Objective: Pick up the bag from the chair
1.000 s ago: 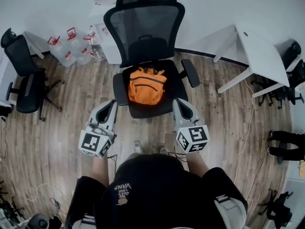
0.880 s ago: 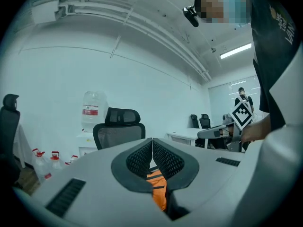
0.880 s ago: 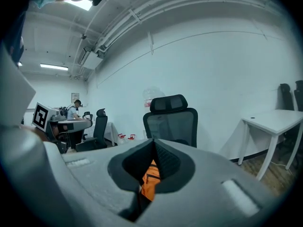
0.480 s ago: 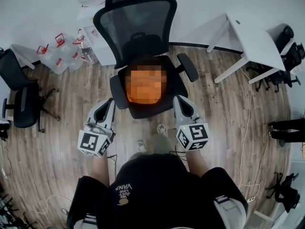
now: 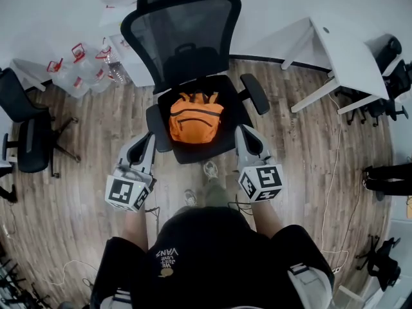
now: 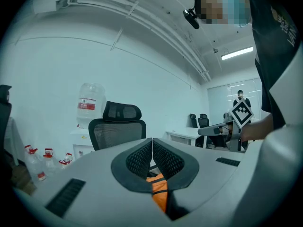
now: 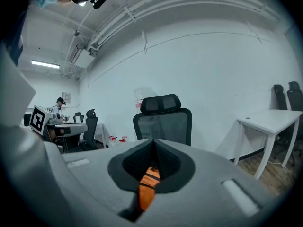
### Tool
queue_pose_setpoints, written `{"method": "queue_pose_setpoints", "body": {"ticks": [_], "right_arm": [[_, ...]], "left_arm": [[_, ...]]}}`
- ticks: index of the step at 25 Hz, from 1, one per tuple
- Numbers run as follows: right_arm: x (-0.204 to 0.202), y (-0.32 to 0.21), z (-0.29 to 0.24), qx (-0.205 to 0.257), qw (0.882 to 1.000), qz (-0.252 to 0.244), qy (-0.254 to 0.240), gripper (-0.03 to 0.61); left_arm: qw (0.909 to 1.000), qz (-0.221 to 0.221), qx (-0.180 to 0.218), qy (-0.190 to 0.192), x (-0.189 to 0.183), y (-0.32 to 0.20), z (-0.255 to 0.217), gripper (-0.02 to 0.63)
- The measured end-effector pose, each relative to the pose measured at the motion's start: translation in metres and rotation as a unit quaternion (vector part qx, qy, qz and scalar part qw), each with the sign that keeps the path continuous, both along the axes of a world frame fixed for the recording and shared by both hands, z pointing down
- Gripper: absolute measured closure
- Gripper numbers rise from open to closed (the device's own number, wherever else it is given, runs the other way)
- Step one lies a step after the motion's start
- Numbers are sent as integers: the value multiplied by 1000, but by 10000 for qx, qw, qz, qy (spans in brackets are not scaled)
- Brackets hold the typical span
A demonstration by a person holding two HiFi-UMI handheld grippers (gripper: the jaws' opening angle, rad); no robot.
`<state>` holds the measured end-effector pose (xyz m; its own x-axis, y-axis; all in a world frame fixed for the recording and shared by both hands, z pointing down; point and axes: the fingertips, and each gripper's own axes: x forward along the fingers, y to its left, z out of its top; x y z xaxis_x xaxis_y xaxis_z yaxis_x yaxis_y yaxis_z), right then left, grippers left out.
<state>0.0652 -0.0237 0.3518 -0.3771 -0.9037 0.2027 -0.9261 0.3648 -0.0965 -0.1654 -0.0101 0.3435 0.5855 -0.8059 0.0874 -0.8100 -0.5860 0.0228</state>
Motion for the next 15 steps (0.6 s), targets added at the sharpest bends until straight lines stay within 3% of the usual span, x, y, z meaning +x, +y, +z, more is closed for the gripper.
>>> {"method": "queue_pose_setpoints", "body": {"ticks": [15], "right_arm": [[3, -63, 23, -66, 9999, -79, -21, 580]], "left_arm": [[9998, -131, 43, -134, -3, -61, 20, 604]]}}
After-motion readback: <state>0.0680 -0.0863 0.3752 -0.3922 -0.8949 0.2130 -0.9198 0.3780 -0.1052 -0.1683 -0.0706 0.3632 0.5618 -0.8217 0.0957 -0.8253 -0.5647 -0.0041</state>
